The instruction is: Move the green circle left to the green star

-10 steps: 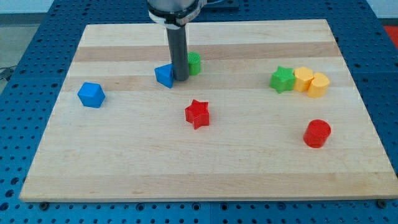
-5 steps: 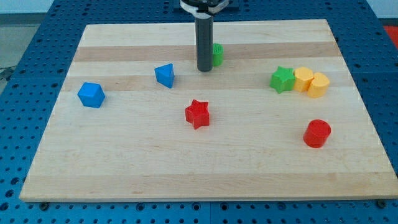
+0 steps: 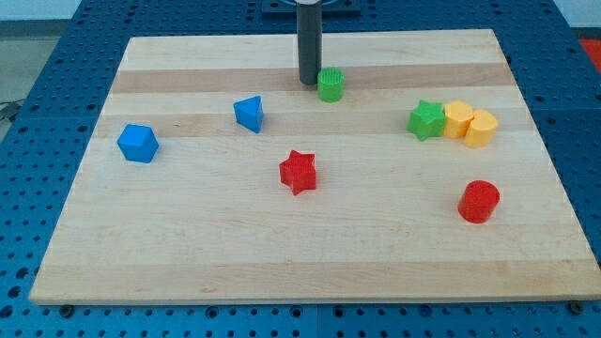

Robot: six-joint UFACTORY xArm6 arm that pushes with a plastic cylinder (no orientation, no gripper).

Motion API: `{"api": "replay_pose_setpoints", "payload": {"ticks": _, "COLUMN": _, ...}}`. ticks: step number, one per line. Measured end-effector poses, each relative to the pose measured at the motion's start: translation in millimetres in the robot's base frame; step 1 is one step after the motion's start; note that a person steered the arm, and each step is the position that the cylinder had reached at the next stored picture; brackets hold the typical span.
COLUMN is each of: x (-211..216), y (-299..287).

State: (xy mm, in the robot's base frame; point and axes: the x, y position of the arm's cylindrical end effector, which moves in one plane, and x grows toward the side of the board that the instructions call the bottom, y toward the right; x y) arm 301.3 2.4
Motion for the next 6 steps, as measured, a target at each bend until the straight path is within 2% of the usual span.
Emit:
{"api": "replay_pose_setpoints", "payload": {"ticks": 2, "x": 51, "y": 108}}
{"api": "replay_pose_setpoints", "payload": {"ticks": 4, "x": 69, "y": 135}}
{"api": "replay_pose_setpoints", "payload": {"ticks": 5, "x": 58, "y": 123}}
{"api": "replay_pose_setpoints", "payload": {"ticks": 6, "x": 17, "y": 46}}
